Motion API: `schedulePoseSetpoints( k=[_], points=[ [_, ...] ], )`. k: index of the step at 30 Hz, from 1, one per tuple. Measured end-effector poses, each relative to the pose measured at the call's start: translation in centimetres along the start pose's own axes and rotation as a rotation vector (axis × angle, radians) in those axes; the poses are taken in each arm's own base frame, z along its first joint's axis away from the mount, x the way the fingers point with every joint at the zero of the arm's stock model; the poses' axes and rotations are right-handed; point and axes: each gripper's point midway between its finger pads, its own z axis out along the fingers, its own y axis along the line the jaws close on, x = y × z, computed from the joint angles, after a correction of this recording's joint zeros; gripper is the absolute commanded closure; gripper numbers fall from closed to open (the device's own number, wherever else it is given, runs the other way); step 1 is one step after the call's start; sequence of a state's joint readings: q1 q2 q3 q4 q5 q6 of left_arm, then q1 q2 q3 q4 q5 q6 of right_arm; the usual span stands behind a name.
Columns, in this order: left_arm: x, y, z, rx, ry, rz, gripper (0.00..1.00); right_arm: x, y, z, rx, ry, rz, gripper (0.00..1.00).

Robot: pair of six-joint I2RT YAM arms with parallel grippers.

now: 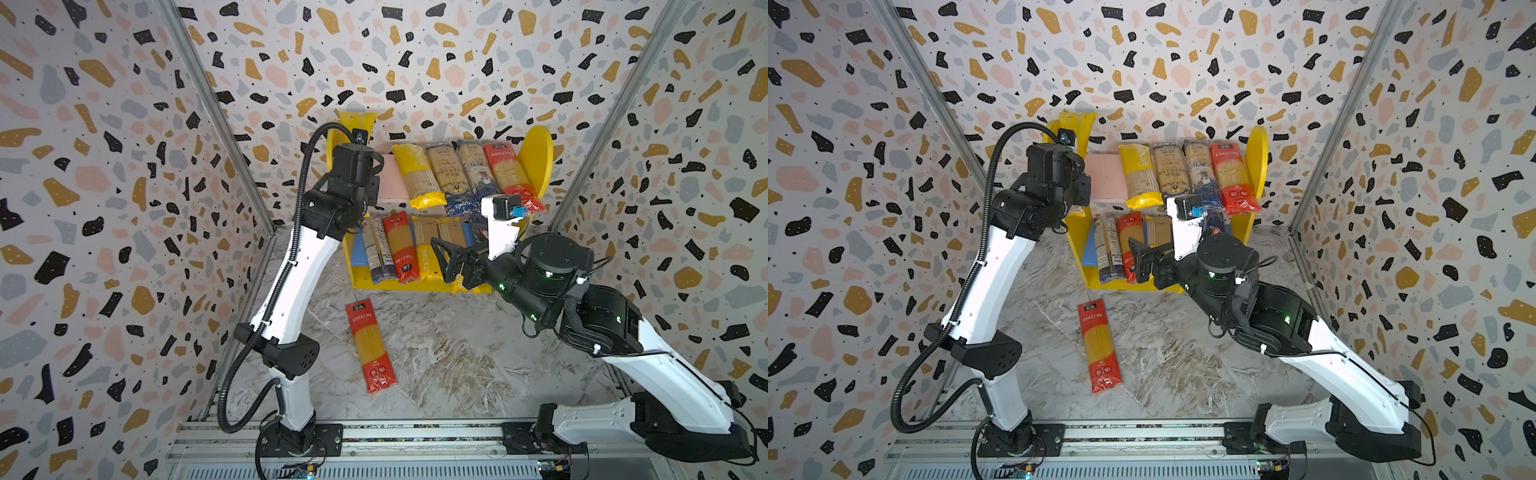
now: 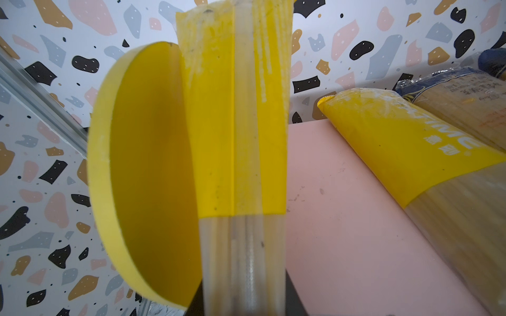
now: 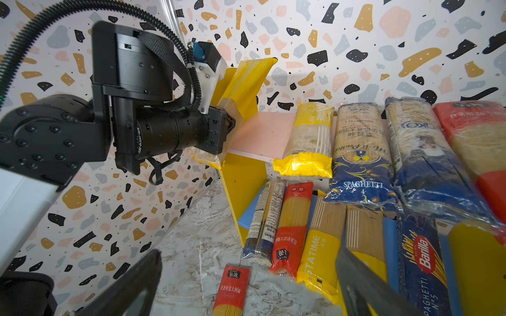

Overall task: Place and organize the pasta boxes and bags onto the shelf
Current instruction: 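Carry the yellow bag over the shelf top while the right gripper reaches forward, then lower the yellow bag onto the pink shelf top and open the left gripper, then move the left gripper onto the red Spaghetti bag while the right gripper draws back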

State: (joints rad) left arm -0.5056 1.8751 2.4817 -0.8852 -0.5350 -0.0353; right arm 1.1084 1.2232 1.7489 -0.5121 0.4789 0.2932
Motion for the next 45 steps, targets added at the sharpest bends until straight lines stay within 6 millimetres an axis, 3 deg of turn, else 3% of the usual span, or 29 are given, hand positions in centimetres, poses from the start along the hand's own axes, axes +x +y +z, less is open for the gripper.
schedulePoseSetpoints(
  k=[3,6,16,23,28,34,39,45],
  points=[
    [0.2,-0.2,0.4,-0.004,0.005,0.012,0.55,0.2,0.0,0.2,-0.013,0.009,0.002,0.01],
    [-0.2,-0.1,0.5,-0.01,-0.011,0.004,0.47,0.3,0.1,0.2,-0.023,0.014,0.003,0.01],
    [-4.2,1.6,-1.9,-0.031,-0.158,-0.089,0.46,0.7,-0.2,0.5,-0.024,0.029,0.014,0.01],
    [-4.0,1.7,-4.1,0.023,-0.166,-0.125,0.37,1.8,-0.4,0.5,-0.025,0.051,0.021,0.01],
    [-2.4,-0.2,-7.8,0.103,-0.155,-0.121,0.35,2.9,-0.7,0.2,-0.024,0.069,0.028,0.01],
    [2.6,-1.9,-13.1,0.207,-0.114,-0.157,0.35,4.4,-1.8,-1.4,-0.018,0.087,0.051,0.01],
    [10.5,-1.6,-15.4,0.235,-0.019,-0.219,0.26,4.8,-3.0,-3.2,-0.008,0.086,0.071,0.01],
    [20.8,-0.8,-15.7,0.233,0.138,-0.262,0.18,5.8,-3.6,-4.0,0.001,0.097,0.077,0.01]
  ],
)
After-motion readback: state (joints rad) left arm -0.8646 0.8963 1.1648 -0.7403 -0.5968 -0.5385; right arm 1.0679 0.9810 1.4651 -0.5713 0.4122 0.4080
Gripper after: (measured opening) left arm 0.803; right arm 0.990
